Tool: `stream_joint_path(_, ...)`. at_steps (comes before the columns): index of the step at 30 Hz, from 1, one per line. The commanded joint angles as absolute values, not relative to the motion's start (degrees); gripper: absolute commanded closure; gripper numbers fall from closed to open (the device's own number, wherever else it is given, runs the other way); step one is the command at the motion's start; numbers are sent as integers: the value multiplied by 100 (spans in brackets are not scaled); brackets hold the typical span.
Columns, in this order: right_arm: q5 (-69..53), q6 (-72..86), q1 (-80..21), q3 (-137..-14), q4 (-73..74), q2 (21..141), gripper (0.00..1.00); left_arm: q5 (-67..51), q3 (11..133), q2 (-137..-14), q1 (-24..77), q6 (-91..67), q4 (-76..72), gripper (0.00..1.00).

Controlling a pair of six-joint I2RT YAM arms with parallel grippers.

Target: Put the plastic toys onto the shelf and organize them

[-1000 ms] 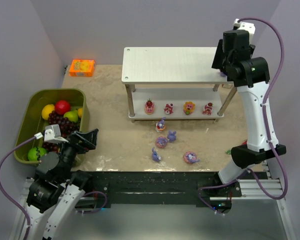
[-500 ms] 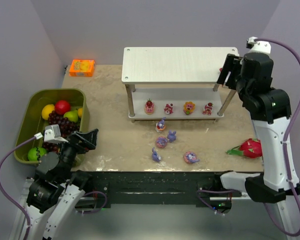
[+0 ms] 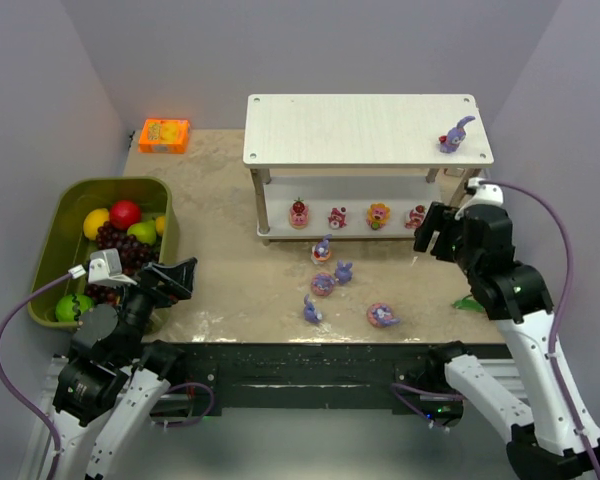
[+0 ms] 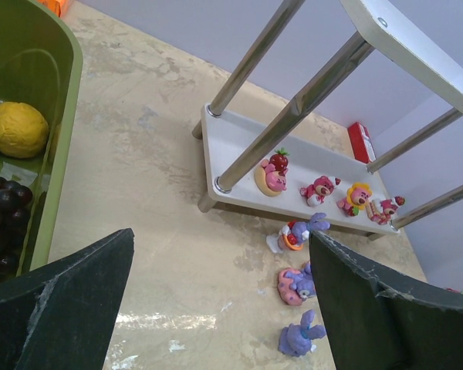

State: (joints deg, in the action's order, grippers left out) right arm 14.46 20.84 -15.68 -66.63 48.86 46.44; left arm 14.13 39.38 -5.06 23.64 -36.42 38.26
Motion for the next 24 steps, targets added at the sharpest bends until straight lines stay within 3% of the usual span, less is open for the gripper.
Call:
stream_joint_path(1, 809, 2653, -1538, -5706, 4386, 4264, 22, 1415, 3999, -475, 2329, -3682, 3630, 0)
stream_joint_path(6, 625, 3374, -1538, -4661, 3957, 3877, 22, 1450, 4008, -562, 2329, -3683, 3639, 1)
stream_joint_path(14, -640, 3647, -1547, -3571, 3657, 3833, 25, 1485, 4017, -668, 2329, -3683, 3656, 1)
stream_joint_path(21, -1431, 3789, -1591, -3076, 2649, 3726, 27, 1529, 4008, -650, 2329, -3718, 3656, 1)
stream_joint_path(24, -1223, 3482, -1967, -3129, 2304, 4095, 28, 1512, 4008, -685, 2329, -3709, 3656, 1)
